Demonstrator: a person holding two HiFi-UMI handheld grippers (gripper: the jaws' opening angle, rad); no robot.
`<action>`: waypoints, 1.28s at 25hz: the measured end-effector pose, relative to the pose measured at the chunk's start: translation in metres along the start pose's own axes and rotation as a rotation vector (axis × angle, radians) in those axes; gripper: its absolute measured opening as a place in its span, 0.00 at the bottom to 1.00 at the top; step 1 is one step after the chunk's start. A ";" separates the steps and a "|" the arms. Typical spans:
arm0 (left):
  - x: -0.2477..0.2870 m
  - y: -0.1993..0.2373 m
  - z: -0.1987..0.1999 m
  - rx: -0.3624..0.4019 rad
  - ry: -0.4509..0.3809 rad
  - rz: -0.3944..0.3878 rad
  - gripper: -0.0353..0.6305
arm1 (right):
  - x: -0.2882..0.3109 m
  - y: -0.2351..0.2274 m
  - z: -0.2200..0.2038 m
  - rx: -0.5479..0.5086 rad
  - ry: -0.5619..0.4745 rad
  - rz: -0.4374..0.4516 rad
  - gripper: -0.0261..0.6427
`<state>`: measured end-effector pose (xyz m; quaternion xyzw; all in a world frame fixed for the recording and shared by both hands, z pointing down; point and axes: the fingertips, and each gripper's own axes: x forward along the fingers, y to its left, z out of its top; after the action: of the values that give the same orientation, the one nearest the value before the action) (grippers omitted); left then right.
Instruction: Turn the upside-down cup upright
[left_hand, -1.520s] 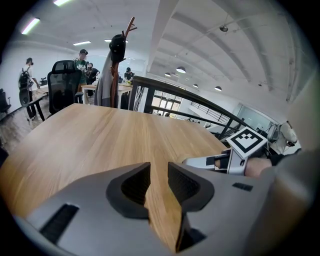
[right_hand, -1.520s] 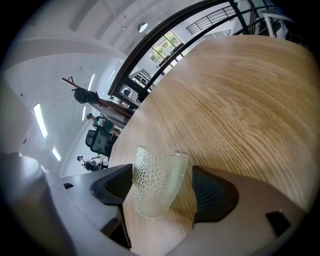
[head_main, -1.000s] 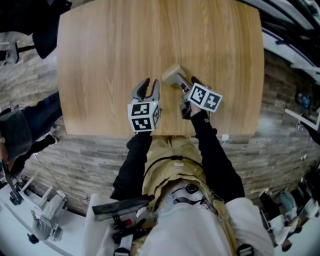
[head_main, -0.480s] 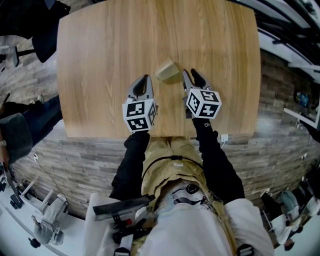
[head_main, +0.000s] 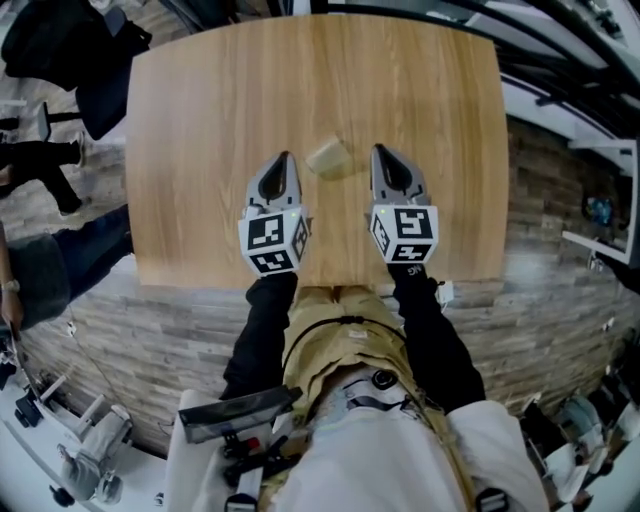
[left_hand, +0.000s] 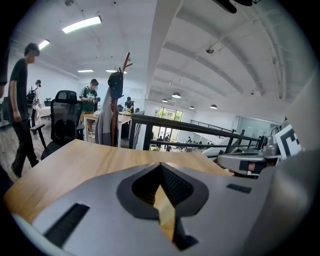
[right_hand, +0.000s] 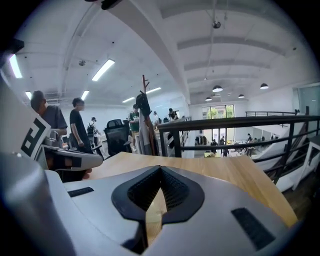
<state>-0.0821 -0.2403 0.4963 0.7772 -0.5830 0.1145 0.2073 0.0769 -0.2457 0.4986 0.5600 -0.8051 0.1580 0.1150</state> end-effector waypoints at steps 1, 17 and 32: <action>-0.003 -0.001 0.008 0.001 -0.016 0.000 0.06 | -0.004 0.003 0.010 -0.017 -0.019 0.003 0.07; -0.048 -0.050 0.093 0.062 -0.169 -0.060 0.06 | -0.064 0.035 0.118 -0.136 -0.229 -0.026 0.07; -0.072 -0.093 0.114 0.098 -0.220 -0.114 0.06 | -0.103 0.036 0.149 -0.166 -0.310 -0.056 0.07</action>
<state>-0.0218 -0.2084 0.3467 0.8261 -0.5507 0.0449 0.1104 0.0778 -0.2018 0.3189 0.5884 -0.8076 -0.0003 0.0398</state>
